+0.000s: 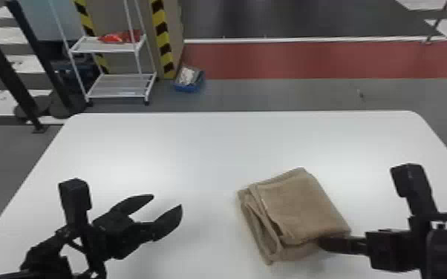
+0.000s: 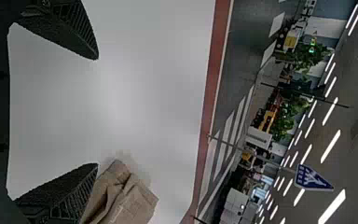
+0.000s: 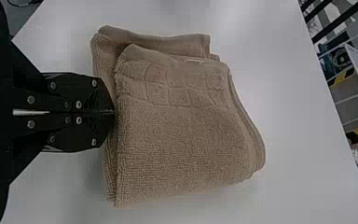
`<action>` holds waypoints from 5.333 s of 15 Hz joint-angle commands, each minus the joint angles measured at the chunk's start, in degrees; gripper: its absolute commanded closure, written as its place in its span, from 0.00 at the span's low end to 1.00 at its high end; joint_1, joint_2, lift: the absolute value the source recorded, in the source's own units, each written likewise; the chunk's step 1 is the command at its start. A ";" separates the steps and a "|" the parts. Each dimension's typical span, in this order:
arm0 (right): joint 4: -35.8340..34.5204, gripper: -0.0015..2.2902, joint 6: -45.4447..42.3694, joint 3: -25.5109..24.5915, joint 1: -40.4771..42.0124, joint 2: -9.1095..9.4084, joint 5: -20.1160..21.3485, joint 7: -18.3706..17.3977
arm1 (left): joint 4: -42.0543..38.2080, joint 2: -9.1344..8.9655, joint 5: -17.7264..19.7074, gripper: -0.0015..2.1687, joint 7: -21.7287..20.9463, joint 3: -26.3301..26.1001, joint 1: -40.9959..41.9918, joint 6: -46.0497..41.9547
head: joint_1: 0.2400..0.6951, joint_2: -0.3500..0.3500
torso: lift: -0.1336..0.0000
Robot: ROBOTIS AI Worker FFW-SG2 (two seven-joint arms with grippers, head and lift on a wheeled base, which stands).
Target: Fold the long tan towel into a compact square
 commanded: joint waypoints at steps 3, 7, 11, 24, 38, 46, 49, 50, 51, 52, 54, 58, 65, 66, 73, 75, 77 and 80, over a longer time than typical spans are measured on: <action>6.49 0.99 0.29 0.02 -4.40 0.44 3.29 -1.67 | -0.76 -0.15 0.69 0.03 -0.18 -0.32 1.04 -0.20 | 1.00 0.54 | 0.07; 9.65 0.99 0.29 -0.95 -8.27 0.70 1.01 -10.20 | -2.08 -0.15 1.31 0.03 -0.27 0.03 2.45 -0.37 | 1.00 0.49 | 0.07; 11.41 0.99 0.29 -1.21 -11.44 0.79 -5.06 -18.28 | -3.39 -0.15 1.57 0.03 -0.53 0.30 3.33 -0.37 | 1.00 0.45 | 0.07; 21.87 0.99 -18.81 0.19 -18.29 2.72 -17.01 -33.05 | -3.66 -0.15 2.10 0.03 -1.06 0.91 3.94 -0.55 | 1.00 0.50 | 0.07; 8.16 0.03 -23.38 5.55 -12.58 -0.79 4.26 -6.33 | -2.60 -0.15 3.33 0.03 -1.76 2.06 3.59 -1.08 | 1.00 0.62 | 0.07; 8.77 0.03 -26.72 16.80 -12.67 -1.41 19.38 5.71 | -3.31 -0.15 3.85 0.03 -2.29 2.41 4.91 -1.25 | 1.00 0.66 | 0.07; 5.17 0.04 -18.81 10.30 -8.89 0.09 12.87 -4.13 | -3.66 -0.15 3.94 0.03 -2.29 1.79 5.00 -1.25 | 1.00 0.66 | 0.07; 1.83 0.04 -14.94 6.52 -7.13 0.35 7.86 -10.11 | -3.83 -0.15 3.94 0.04 -2.20 1.62 5.00 -1.25 | 1.00 0.65 | 0.07; -1.16 0.03 -12.83 3.09 -5.37 0.53 3.38 -14.50 | -3.83 -0.15 3.94 0.04 -1.94 1.62 5.00 -1.43 | 1.00 0.62 | 0.07; -3.79 0.04 -14.24 -1.13 -2.65 1.05 -3.39 -20.48 | -3.74 -0.15 3.94 0.04 -1.41 1.53 5.00 -2.13 | 1.00 0.54 | 0.07; -3.71 0.04 -15.82 -3.32 -2.21 0.97 -10.24 -24.96 | -3.83 -0.15 3.50 0.04 -0.89 0.82 4.65 -1.96 | 1.00 0.48 | 0.07; 5.61 0.04 -19.69 2.57 -9.50 1.93 -11.91 -31.55 | -4.36 -0.15 3.06 0.04 -0.80 0.21 5.44 -1.96 | 1.00 0.46 | 0.07; 27.49 0.04 -26.72 14.87 -18.91 2.99 -8.57 -41.75 | -4.36 -0.15 3.33 0.04 -0.80 2.06 6.40 -2.13 | 1.00 0.60 | 0.07; 27.85 0.04 -26.19 14.87 -19.08 3.16 -8.13 -41.66 | -4.27 -0.15 3.42 0.04 -0.89 2.14 6.40 -2.13 | 1.00 0.60 | 0.07; 25.65 0.04 -22.32 12.67 -19.17 3.08 -5.93 -40.25 | -3.39 -0.15 3.42 0.04 -0.80 2.06 5.79 -3.01 | 1.00 0.60 | 0.07; 25.12 0.04 -21.27 12.41 -19.17 3.08 -5.49 -40.17 | -3.13 -0.15 3.42 0.04 -0.80 2.14 5.70 -3.19 | 1.00 0.59 | 0.07; 25.12 0.04 -20.39 11.62 -19.61 3.08 -5.23 -39.99 | -2.69 -0.15 3.42 0.04 -0.80 2.32 5.44 -3.54 | 1.00 0.59 | 0.07; 25.65 0.04 -19.34 11.62 -20.05 2.99 -3.91 -39.99 | -2.34 -0.15 3.50 0.04 -0.89 2.32 5.17 -3.54 | 1.00 0.57 | 0.07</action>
